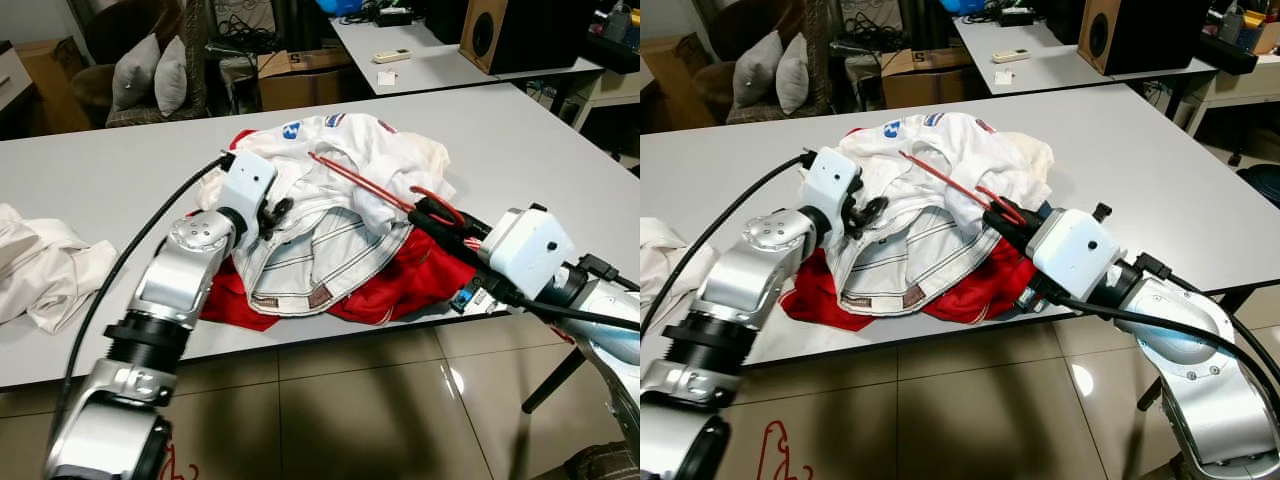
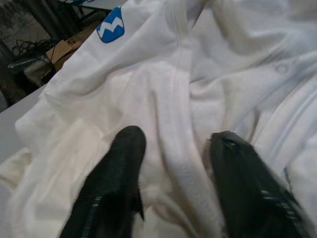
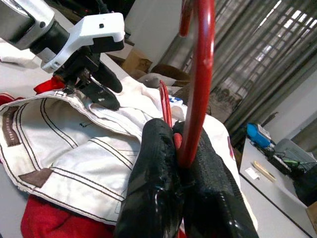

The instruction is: Hang hanger

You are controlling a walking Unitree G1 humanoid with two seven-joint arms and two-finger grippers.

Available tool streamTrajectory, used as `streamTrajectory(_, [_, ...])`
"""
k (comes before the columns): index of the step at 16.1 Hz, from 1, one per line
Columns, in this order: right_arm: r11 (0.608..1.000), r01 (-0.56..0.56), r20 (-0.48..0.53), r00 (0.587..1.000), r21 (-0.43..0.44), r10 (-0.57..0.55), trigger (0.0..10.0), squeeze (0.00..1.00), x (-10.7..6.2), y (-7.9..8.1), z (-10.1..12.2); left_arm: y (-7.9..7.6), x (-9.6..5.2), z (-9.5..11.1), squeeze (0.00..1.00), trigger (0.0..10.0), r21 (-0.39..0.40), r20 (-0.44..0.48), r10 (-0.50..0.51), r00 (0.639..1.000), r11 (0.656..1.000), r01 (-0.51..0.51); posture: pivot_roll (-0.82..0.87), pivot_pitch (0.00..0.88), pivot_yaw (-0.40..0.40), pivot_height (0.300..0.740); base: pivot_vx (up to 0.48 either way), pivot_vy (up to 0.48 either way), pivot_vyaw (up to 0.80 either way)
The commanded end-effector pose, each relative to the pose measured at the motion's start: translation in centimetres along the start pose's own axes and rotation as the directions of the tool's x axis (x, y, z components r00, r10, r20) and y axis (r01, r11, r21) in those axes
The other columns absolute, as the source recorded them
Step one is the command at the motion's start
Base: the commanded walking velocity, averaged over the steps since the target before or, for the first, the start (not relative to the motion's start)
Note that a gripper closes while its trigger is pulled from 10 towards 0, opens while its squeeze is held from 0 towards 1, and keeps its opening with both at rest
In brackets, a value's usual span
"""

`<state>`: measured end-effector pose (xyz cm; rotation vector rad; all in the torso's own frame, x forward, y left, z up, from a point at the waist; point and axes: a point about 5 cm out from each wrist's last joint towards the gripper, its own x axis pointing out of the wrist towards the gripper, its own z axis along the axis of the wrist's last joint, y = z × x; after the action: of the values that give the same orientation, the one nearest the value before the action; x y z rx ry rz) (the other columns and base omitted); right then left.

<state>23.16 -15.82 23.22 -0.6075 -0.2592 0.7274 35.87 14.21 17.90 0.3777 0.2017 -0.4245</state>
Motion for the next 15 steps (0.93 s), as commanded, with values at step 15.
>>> streamTrajectory(15, [0.998, -0.065, 0.019, 0.998, -0.009, 0.065, 10.0, 0.00, 0.4, 0.3, 0.3, 0.9, -0.1, -0.9, 0.00, 0.0, 0.054, -0.130, 0.069, 0.989, 0.997, -0.062, -0.08, 0.000, 0.111, 0.740, 0.000, 0.000, 0.00])
